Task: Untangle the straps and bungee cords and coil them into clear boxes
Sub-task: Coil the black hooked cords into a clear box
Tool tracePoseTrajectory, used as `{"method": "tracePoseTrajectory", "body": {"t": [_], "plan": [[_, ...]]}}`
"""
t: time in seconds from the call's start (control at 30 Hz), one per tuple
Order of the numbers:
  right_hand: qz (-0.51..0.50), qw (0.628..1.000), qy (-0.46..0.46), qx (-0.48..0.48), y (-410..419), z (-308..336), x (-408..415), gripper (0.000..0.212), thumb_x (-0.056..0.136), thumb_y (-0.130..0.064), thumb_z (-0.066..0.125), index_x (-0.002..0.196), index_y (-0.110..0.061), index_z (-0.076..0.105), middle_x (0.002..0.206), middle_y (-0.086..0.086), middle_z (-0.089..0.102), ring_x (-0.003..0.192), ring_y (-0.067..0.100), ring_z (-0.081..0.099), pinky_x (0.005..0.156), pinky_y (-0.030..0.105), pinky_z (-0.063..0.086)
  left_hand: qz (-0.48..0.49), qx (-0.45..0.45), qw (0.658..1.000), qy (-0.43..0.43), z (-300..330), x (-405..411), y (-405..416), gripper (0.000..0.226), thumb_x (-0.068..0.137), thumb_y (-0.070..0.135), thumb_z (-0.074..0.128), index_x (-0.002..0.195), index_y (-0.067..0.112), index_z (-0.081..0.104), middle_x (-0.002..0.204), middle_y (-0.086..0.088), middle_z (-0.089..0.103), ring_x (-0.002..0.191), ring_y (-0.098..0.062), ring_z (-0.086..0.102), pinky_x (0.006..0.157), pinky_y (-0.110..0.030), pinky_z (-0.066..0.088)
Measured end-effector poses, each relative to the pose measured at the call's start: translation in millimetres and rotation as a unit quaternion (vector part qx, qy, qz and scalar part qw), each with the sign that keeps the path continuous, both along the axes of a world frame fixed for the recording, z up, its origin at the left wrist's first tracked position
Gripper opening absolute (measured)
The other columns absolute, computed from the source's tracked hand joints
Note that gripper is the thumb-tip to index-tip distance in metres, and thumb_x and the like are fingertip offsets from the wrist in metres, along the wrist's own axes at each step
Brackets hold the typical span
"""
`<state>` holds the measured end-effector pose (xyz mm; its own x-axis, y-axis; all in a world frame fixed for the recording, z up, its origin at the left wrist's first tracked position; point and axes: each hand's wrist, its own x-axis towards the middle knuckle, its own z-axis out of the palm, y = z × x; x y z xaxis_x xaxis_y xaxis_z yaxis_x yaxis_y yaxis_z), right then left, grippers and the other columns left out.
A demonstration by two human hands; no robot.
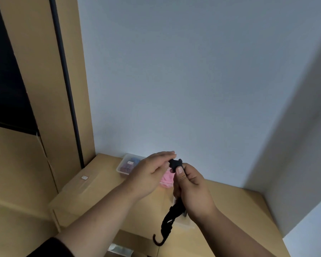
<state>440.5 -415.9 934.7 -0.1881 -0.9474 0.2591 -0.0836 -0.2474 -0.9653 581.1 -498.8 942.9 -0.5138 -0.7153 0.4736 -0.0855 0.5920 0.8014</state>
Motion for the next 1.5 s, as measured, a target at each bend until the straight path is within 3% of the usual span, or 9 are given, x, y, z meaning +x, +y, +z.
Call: {"method": "tracePoseTrajectory", "body": {"t": [0.13, 0.3, 0.57, 0.7, 0.8, 0.9, 1.2, 1.37, 1.5], "plan": [[0.042, 0.999, 0.010, 0.017, -5.1, 9.6, -10.4, 0.032, 0.105, -0.039, 0.046, 0.080, -0.024, 0.059, 0.055, 0.003, 0.043, 0.045, 0.017, 0.037, 0.044, 0.026, 0.037, -0.019, -0.016, 0.995, -0.101, 2.3, 3.8, -11.4, 0.047, 0.095, 0.020, 0.067, 0.137, 0.038, 0.055, 0.131, 0.020, 0.059, 0.127, 0.001, 0.051, 0.106, -0.022, 0.041], [0.094, 0.993, 0.059, 0.041, -8.9, 17.0, -25.5, 0.038, 0.105, -0.049, 0.042, 0.073, -0.030, 0.050, 0.054, -0.003, 0.045, 0.039, 0.013, 0.038, 0.042, 0.021, 0.035, 0.038, -0.066, 0.982, -0.175, 13.9, -7.2, -12.0, 0.017, 0.096, 0.025, 0.061, 0.099, 0.042, 0.064, 0.086, 0.025, 0.065, 0.087, 0.005, 0.061, 0.071, -0.016, 0.044], [0.041, 0.983, 0.156, 0.091, -21.1, 16.3, -39.6, 0.027, 0.105, -0.039, 0.048, 0.093, -0.015, 0.046, 0.055, -0.005, 0.059, 0.044, 0.009, 0.049, 0.047, 0.021, 0.041, 0.056, 0.131, 0.988, -0.062, 11.5, -33.6, -2.5, 0.033, 0.093, 0.007, 0.053, 0.071, 0.029, 0.065, 0.062, 0.014, 0.061, 0.061, -0.005, 0.056, 0.064, -0.023, 0.045], [0.001, 0.977, 0.201, 0.075, -22.2, 6.1, -44.0, 0.008, 0.103, -0.040, 0.051, 0.104, -0.034, 0.046, 0.091, -0.003, 0.069, 0.056, 0.007, 0.060, 0.050, 0.021, 0.045, 0.096, 0.233, 0.966, 0.063, 15.2, -46.2, -3.8, 0.029, 0.094, 0.004, 0.059, 0.069, 0.012, 0.070, 0.068, -0.009, 0.064, 0.054, -0.015, 0.061, 0.051, -0.023, 0.047], [-0.007, 0.971, 0.235, 0.052, -20.6, -5.1, -46.4, 0.009, 0.105, -0.042, 0.048, 0.112, -0.042, 0.042, 0.097, -0.016, 0.068, 0.075, 0.002, 0.064, 0.065, 0.023, 0.048, 0.092, 0.333, 0.922, 0.173, 20.3, -52.7, -6.6, 0.025, 0.094, 0.005, 0.063, 0.071, 0.007, 0.071, 0.078, -0.026, 0.070, 0.072, -0.041, 0.074, 0.045, -0.025, 0.049], [-0.030, 0.961, 0.273, 0.035, -21.7, -10.1, -53.2, 0.011, 0.105, -0.043, 0.045, 0.116, -0.039, 0.046, 0.073, -0.024, 0.061, 0.066, 0.001, 0.056, 0.058, 0.025, 0.040, 0.091, 0.361, 0.909, 0.188, 20.1, -55.5, -8.9, 0.018, 0.095, 0.008, 0.064, 0.081, 0.006, 0.075, 0.086, -0.026, 0.074, 0.078, -0.041, 0.075, 0.053, -0.033, 0.057], [-0.031, 0.946, 0.322, 0.006, -25.7, -8.3, -73.2, 0.023, 0.107, -0.042, 0.041, 0.112, -0.043, 0.064, 0.069, -0.028, 0.058, 0.066, -0.001, 0.055, 0.055, 0.014, 0.036, 0.053, 0.410, 0.891, 0.186, 17.4, -48.4, -13.5, 0.012, 0.095, 0.008, 0.065, 0.096, 0.000, 0.074, 0.090, -0.026, 0.074, 0.075, -0.037, 0.074, 0.056, -0.036, 0.060], [-0.025, 0.951, 0.308, 0.005, -27.9, -13.1, -76.7, 0.027, 0.107, -0.041, 0.040, 0.116, -0.036, 0.064, 0.087, -0.005, 0.068, 0.082, 0.014, 0.060, 0.080, 0.041, 0.053, -0.022, 0.415, 0.891, 0.185, 20.4, -46.9, -13.8, 0.017, 0.093, 0.014, 0.065, 0.087, 0.008, 0.079, 0.089, -0.023, 0.074, 0.073, -0.033, 0.074, 0.055, -0.033, 0.059], [-0.035, 0.945, 0.325, 0.013, -33.8, -14.2, -75.7, 0.026, 0.108, -0.041, 0.038, 0.118, -0.038, 0.062, 0.091, -0.005, 0.069, 0.083, 0.012, 0.061, 0.080, 0.040, 0.054, -0.003, 0.425, 0.878, 0.220, 14.8, -54.5, -12.5, 0.017, 0.091, 0.018, 0.067, 0.085, 0.008, 0.079, 0.093, -0.024, 0.074, 0.077, -0.037, 0.074, 0.054, -0.030, 0.058]]}}
